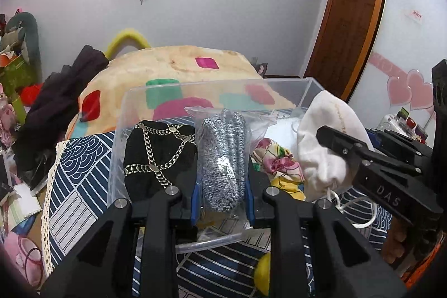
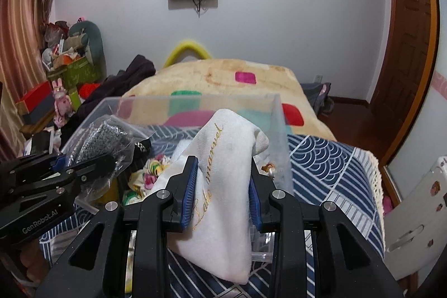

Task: Organize soft objects
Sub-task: 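Lower the mesh bag and white pouch into the clear box and release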

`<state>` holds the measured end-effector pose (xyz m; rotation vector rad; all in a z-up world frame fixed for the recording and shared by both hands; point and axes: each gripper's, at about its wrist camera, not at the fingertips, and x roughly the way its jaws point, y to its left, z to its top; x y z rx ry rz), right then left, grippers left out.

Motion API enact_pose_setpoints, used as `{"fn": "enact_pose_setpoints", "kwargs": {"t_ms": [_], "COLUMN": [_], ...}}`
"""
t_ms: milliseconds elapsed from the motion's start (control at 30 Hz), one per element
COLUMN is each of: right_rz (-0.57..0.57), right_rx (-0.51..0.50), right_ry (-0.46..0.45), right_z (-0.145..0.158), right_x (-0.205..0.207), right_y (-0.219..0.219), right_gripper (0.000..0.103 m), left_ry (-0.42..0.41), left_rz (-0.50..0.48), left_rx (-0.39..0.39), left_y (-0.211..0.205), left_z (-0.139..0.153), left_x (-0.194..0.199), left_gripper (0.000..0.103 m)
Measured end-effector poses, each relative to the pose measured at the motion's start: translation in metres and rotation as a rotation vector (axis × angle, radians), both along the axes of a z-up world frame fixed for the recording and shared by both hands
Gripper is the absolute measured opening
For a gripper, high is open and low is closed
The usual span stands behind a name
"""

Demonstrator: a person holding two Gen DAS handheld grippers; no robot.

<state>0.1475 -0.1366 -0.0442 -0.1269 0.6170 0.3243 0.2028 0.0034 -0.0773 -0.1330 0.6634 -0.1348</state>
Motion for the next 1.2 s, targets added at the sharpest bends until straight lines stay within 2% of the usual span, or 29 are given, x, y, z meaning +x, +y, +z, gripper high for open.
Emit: {"fn": "enact_pose_setpoints", "kwargs": {"t_ms": [167,233,333,600,867,1033,1200], "right_rz": [0.009,0.008,-0.001,0.004,0.026,0.057,0.095], "right_rx": [-0.011,-0.024,-0.04,-0.009,0.049,0.06,0.052], "right_ry": [0.031,0.032,0.016,-0.051,-0.107,-0.078,-0.024], "right_z": [-0.004,-0.003,0.001,0.022,0.034,0.022,0.004], "right_x": [0.0,-0.003,-0.007,-0.025,-0.056,-0.067,-0.07], "right_y": [-0.001,0.0,-0.002,-0.014,-0.015,-0.008,0.007], "right_gripper": [0.034,0.035,0.041,0.052,0.061,0.062,0.062], "left_ry": [0.01,0.006,-0.005,-0.054,-0.127,-0.113,-0.05], "left_rz": [-0.003,-0.005,0.005,0.012,0.043,0.055,0.062], "left_rx": [0.006,0.0,0.007,0.001,0.003,0.029,0.05], "left_y": [-0.001,0.0,0.0,0.005,0.014,0.018,0.022], "left_z": [-0.001,0.001,0.004,0.024,0.042,0.032,0.008], "left_x": [-0.004,-0.008,-0.013,-0.035,-0.074,-0.093,-0.105], "left_gripper": [0.031,0.038,0.047,0.055,0.078,0.082,0.082]}}
